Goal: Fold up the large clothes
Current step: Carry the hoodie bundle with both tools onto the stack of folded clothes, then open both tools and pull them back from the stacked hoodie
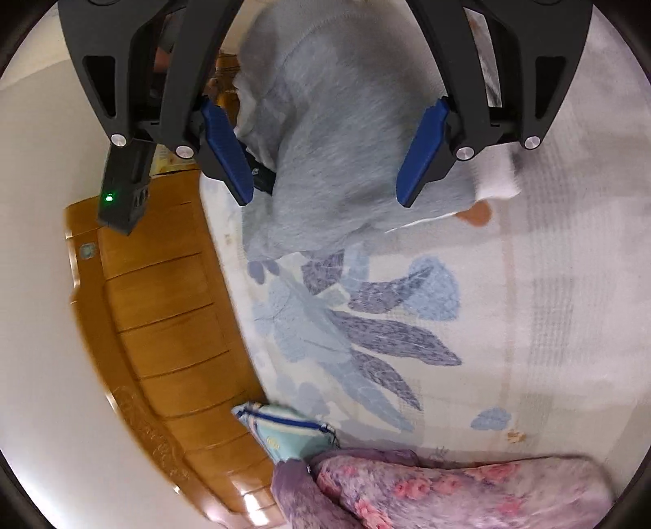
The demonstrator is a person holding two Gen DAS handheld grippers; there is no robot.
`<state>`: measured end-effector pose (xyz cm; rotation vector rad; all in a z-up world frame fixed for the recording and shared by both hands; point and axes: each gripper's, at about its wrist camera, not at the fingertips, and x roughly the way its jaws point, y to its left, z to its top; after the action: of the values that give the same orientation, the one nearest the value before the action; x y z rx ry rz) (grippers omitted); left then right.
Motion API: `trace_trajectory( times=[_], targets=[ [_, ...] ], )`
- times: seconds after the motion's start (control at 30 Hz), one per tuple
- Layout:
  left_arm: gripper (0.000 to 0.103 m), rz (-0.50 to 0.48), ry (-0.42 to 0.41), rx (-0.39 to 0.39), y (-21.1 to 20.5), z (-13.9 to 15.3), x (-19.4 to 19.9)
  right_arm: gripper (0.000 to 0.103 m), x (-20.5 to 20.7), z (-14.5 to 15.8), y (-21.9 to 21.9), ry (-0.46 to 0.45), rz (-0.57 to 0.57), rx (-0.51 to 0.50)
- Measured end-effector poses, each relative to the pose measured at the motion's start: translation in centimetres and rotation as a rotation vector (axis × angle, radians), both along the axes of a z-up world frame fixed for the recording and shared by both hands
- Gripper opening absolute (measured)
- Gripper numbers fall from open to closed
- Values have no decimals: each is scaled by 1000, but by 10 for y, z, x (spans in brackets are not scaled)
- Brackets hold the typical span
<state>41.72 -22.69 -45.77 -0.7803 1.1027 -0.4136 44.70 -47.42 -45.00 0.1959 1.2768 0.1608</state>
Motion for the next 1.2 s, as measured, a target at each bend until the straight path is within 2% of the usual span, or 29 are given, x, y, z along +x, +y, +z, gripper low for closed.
trace_trajectory(
  times=[0.03, 0.07, 0.13, 0.33, 0.43, 0.6, 0.8, 1.0, 1.2],
  targets=[
    [85, 16, 17, 31, 7, 2, -7, 41, -7, 6, 2, -13, -3, -21],
    [87, 41, 34, 99, 16, 4, -17, 42, -16, 14, 5, -26, -3, -62],
    [87, 47, 21, 121, 28, 5, -34, 47, -34, 29, 19, -41, 31, -116],
    [91, 67, 160, 287, 58, -19, -87, 63, -80, 48, 75, -41, 151, -221],
    [92, 41, 220, 356, 64, -29, -110, 75, -100, 49, 112, -31, 213, -287],
    [95, 27, 231, 424, 82, -28, -139, 82, -127, 37, 164, 32, 286, -329],
    [98, 13, 248, 436, 123, -16, -166, 88, -152, 41, 203, 44, 267, -424],
    [98, 29, 195, 514, 165, 20, -191, 89, -184, 70, 245, 31, 258, -434],
    [98, 25, 150, 536, 197, 62, -214, 92, -210, 113, 283, -17, 228, -411]
  ],
)
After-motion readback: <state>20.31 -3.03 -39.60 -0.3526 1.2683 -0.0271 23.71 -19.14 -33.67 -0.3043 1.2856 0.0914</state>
